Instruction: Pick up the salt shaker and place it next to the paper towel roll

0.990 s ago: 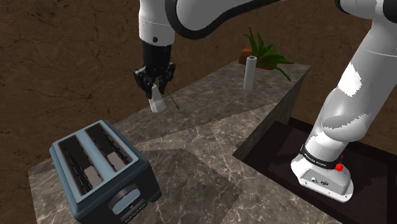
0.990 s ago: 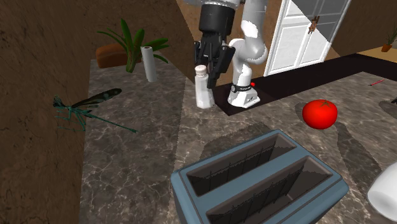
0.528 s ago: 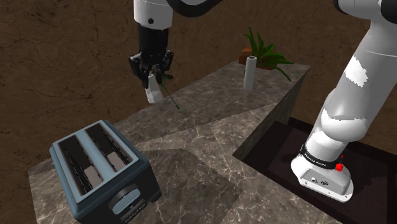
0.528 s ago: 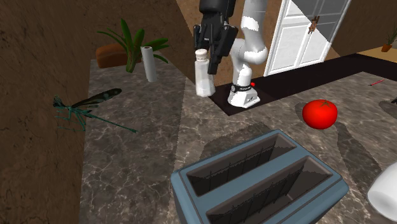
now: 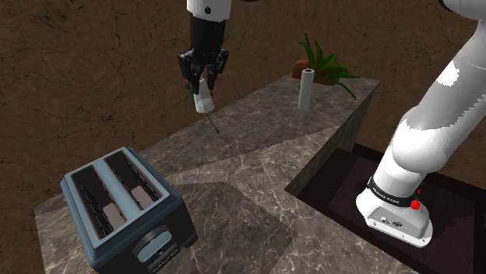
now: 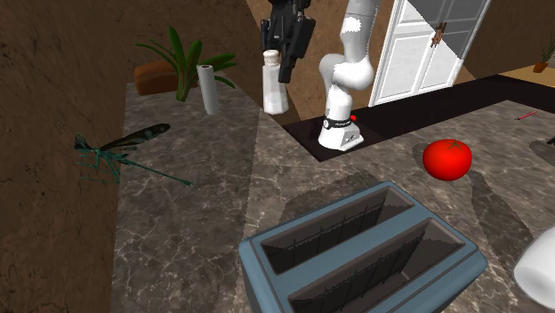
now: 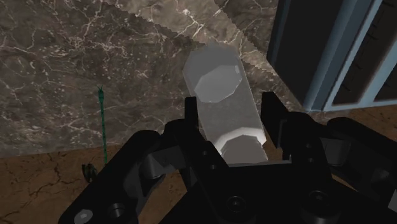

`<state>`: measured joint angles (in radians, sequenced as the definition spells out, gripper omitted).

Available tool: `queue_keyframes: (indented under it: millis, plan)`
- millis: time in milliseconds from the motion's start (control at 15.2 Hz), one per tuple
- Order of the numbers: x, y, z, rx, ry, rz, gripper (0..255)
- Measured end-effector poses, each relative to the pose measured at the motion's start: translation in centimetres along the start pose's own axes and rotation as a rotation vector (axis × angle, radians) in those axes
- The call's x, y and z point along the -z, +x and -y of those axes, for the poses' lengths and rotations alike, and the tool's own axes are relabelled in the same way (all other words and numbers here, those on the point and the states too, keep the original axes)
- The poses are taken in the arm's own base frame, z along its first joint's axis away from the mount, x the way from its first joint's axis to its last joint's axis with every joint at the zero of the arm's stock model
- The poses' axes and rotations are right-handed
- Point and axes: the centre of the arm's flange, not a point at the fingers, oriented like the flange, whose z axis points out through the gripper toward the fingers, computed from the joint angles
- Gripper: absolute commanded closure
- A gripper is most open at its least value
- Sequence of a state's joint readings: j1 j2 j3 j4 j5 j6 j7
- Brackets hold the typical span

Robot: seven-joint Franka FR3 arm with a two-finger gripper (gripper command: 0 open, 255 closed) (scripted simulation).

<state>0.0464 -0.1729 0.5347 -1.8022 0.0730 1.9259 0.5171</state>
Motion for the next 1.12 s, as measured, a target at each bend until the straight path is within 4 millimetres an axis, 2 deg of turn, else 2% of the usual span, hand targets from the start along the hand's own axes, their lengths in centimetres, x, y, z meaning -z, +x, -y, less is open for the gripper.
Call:
queue_keyframes:
  millis: [330, 1122]
  plan:
    - [1.0, -0.5, -6.1, 0.001, 0.0, 0.0, 255]
    - [3.5, -2.3, -22.0, 0.0, 0.001, 0.0, 255]
